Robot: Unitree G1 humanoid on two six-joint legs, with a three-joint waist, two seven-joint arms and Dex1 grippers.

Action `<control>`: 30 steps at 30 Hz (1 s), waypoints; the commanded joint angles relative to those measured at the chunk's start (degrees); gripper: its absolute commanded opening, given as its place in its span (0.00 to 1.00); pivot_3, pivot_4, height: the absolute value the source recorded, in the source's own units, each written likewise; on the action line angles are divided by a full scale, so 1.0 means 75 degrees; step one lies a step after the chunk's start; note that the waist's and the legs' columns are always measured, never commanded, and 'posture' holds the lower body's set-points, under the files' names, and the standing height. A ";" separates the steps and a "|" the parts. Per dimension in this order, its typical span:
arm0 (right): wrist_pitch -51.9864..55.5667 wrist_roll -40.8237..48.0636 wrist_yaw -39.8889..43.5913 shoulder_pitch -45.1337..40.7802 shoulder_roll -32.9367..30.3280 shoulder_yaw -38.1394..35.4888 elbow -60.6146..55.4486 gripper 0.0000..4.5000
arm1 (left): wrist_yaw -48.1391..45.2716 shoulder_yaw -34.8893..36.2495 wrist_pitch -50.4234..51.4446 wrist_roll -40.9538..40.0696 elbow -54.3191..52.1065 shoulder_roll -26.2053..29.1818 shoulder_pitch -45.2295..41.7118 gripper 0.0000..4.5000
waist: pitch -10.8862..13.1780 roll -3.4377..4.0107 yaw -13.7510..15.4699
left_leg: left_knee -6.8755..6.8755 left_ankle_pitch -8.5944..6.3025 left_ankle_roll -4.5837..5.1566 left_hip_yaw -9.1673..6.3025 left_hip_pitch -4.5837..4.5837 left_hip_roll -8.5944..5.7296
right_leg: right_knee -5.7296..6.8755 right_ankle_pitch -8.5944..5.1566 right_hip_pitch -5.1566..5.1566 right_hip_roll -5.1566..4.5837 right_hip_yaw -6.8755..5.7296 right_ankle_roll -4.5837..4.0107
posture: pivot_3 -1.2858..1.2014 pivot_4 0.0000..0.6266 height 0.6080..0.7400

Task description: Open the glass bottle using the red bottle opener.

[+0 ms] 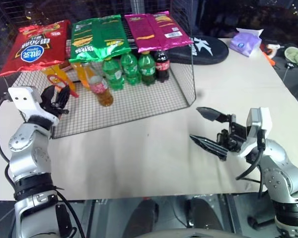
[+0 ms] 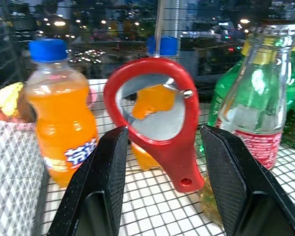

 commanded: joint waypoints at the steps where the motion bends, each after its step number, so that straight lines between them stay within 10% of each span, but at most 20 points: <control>1: -0.0162 0.0041 0.0113 0.0052 -0.0031 -0.0073 -0.0122 1.00 | 0.0268 0.0274 -0.0326 -0.0018 -0.0282 0.0021 -0.0006 0.54 | 0.0000 0.0000 0.0004 | 0.0000 0.0000 0.0000 0.0000 0.0000 0.0000 | 0.0000 0.0000 0.0000 0.0000 0.0000 0.0000 | 0.52 0.24 1.00; 30: -0.0579 -0.0369 0.0269 0.0437 0.0012 0.0080 -0.0015 1.00 | 0.0144 0.0045 -0.0588 -0.0040 0.0233 -0.0005 -0.0435 0.54 | -0.0003 -0.0005 -0.0008 | 0.0006 0.0000 0.0000 0.0004 0.0003 -0.0001 | 0.0008 0.0000 0.0001 0.0003 0.0003 0.0000 | 0.52 0.24 1.00</control>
